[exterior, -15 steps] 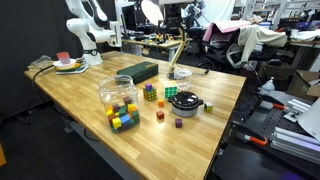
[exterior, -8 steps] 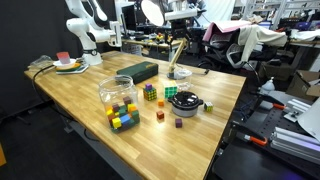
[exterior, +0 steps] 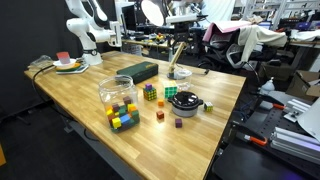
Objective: Pick up the lid from the cup and put it on the table.
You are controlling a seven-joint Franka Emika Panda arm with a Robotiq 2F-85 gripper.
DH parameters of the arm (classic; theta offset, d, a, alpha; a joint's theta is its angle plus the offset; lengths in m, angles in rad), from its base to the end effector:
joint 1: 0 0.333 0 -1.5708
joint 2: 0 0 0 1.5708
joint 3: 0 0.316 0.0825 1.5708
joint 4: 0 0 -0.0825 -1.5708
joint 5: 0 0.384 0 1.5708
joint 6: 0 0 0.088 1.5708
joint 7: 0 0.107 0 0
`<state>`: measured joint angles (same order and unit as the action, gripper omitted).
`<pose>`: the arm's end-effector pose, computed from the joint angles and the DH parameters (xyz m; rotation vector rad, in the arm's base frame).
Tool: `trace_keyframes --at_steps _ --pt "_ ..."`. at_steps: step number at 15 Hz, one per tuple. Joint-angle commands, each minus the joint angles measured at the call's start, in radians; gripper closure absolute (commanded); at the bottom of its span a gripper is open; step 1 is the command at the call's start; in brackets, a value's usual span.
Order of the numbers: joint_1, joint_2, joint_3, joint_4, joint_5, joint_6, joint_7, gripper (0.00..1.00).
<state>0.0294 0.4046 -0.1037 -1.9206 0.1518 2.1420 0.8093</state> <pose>0.6030 -0.0361 0.2682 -2.7563 1.4572 0.3056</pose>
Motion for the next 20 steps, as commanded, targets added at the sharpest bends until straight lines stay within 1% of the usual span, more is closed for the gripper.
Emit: trace_keyframes --at_steps 1,5,6,12,13,20 --pt "-0.021 0.044 0.003 0.05 0.057 -0.031 0.043 0.0" --pt "-0.01 0.063 -0.027 0.062 0.011 0.011 0.111 0.0" --pt "-0.017 0.055 -0.016 0.049 0.024 0.005 0.082 0.0" --pt "-0.015 0.057 -0.015 0.049 0.022 0.005 0.084 0.0" --pt "-0.002 0.05 -0.026 0.038 0.0 0.04 0.11 0.0" --pt "0.0 0.04 -0.041 -0.036 -0.05 0.086 0.161 0.0"
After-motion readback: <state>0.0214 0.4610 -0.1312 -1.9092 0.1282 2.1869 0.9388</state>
